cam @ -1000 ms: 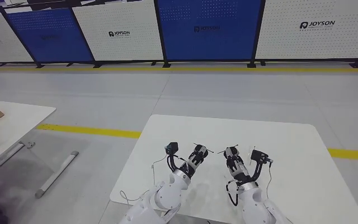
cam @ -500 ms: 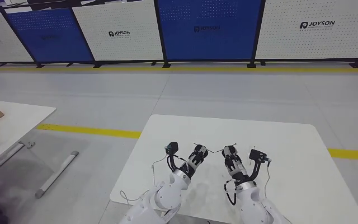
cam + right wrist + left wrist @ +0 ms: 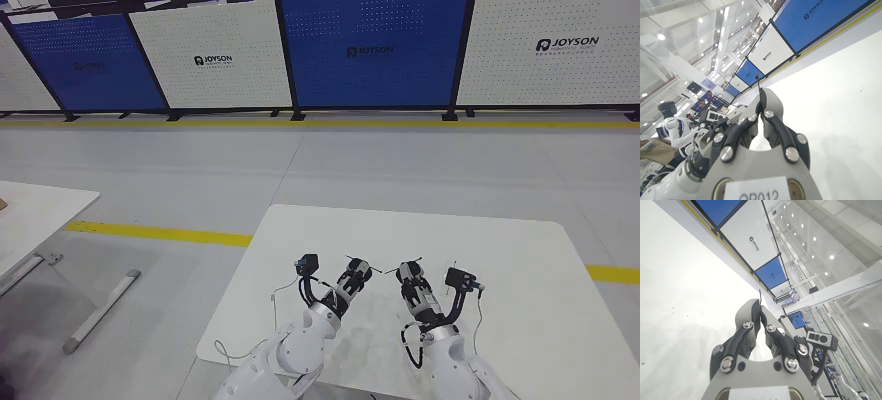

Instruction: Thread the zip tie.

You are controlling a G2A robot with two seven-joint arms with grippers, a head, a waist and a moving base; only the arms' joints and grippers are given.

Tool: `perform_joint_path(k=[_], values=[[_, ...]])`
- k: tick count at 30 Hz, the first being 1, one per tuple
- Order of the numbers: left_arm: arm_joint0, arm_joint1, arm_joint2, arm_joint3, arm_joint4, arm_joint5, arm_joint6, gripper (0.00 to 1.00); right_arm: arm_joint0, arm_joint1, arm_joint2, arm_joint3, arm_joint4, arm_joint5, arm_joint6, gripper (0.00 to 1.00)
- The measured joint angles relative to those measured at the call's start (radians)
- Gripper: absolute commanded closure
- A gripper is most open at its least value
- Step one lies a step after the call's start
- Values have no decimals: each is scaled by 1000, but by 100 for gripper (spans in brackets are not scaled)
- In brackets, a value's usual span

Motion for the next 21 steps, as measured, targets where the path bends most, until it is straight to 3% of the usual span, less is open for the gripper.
perform_joint_path(k=[21], values=[[0, 0, 0, 0, 0, 0, 0, 100, 14, -27, 2, 27, -36, 4, 37, 100]])
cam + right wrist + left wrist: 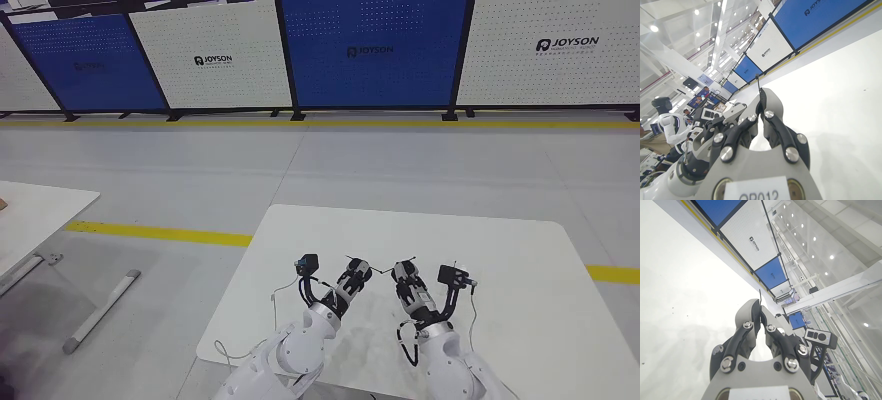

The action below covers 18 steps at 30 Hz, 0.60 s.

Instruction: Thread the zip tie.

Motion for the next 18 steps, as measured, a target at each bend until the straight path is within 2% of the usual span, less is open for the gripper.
perform_joint_path(k=[9, 18], values=[[0, 0, 0, 0, 0, 0, 0, 100, -8, -2, 9, -1, 3, -7, -8, 100], [0, 0, 0, 0, 0, 0, 0, 100, -49, -3, 43, -23, -9, -43, -42, 100]])
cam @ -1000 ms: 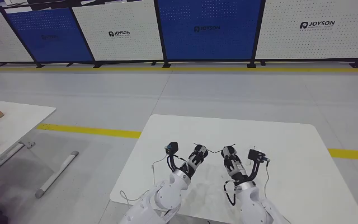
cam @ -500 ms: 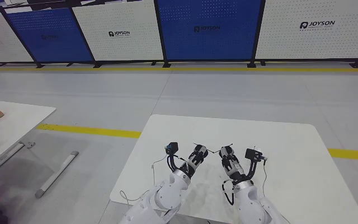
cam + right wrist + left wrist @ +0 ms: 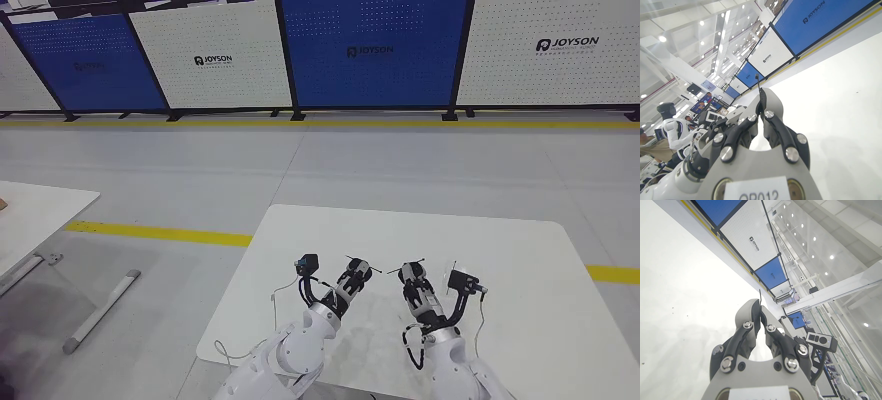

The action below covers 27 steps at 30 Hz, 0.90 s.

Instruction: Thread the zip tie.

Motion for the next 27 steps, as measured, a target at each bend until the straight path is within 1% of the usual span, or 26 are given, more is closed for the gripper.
perform_joint_path(k=[7, 14, 19, 27], values=[[0, 0, 0, 0, 0, 0, 0, 100, 20, -11, -8, 21, -11, -7, 5, 100], [0, 0, 0, 0, 0, 0, 0, 100, 48, -24, -23, 62, -22, 6, 17, 100], [0, 0, 0, 0, 0, 0, 0, 100, 48, -30, -22, 70, -31, 17, 11, 100], [0, 0, 0, 0, 0, 0, 0, 100, 33, -35, -13, 58, -42, 11, 5, 100]])
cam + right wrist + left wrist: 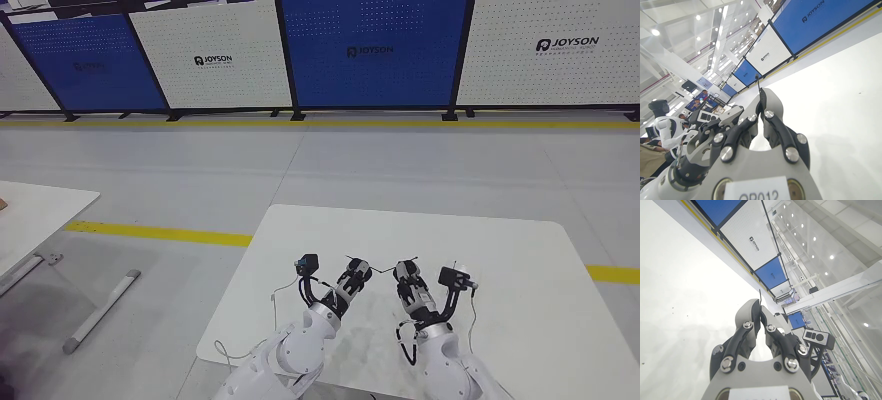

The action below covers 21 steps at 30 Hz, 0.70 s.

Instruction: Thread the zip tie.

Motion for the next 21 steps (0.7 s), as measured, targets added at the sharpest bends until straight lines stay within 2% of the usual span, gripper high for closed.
perform_joint_path(k=[15, 21], values=[[0, 0, 0, 0, 0, 0, 0, 100, 1, -13, 5, 8, -7, -1, 30, 100], [0, 0, 0, 0, 0, 0, 0, 100, 4, -19, 2, 20, 32, -18, 55, 100]])
